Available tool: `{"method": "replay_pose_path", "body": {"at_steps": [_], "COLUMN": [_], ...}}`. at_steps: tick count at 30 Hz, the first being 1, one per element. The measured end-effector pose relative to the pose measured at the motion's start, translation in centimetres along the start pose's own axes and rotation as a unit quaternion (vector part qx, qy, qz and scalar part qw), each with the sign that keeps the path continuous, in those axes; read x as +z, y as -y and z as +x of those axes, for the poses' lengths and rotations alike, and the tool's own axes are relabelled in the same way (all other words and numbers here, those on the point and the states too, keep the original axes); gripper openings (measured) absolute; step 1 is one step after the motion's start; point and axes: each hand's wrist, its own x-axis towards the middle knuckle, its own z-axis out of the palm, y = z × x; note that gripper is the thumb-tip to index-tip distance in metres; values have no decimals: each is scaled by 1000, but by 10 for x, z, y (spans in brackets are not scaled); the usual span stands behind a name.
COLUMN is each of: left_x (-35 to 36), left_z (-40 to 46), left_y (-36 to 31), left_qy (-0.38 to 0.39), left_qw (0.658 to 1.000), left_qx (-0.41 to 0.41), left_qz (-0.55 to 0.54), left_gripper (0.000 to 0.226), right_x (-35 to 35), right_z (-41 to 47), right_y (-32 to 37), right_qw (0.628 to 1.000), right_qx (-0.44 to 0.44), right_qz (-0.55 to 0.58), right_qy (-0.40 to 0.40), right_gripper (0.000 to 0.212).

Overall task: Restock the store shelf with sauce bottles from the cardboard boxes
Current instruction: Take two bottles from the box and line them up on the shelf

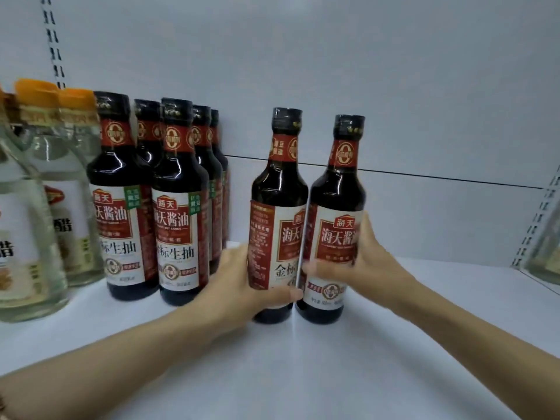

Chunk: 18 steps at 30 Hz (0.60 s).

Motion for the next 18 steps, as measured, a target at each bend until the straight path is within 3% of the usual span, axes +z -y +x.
{"method": "replay_pose_path", "body": {"at_steps": [2, 5, 8, 12, 16, 18], "left_x": [-2, -5, -6, -5, -4, -1], "left_z": [3, 11, 18, 32, 48, 54], "left_y": [10, 17, 21, 25, 21, 20], "left_qy": [12, -22, -48, -70, -79, -96], "left_qw": [1000, 999, 998, 995, 991, 989], "left_qx": [-29, -29, -43, -53, -83, -88], "left_qz": [3, -1, 11, 55, 69, 73], "left_gripper": [49, 59, 68, 61, 56, 57], "right_x": [3, 0, -1, 2, 9, 12], "right_z": [-10, -6, 12, 33, 50, 60], "right_y": [-12, -16, -26, -41, -41, -43], "right_qw": [998, 996, 997, 996, 996, 996], "right_qx": [25, 25, 34, 56, 64, 59], "right_qz": [-4, -20, -50, -67, -63, -73], "right_qy": [58, 81, 54, 4, 5, 11], "right_gripper": [73, 57, 61, 68, 71, 85]}}
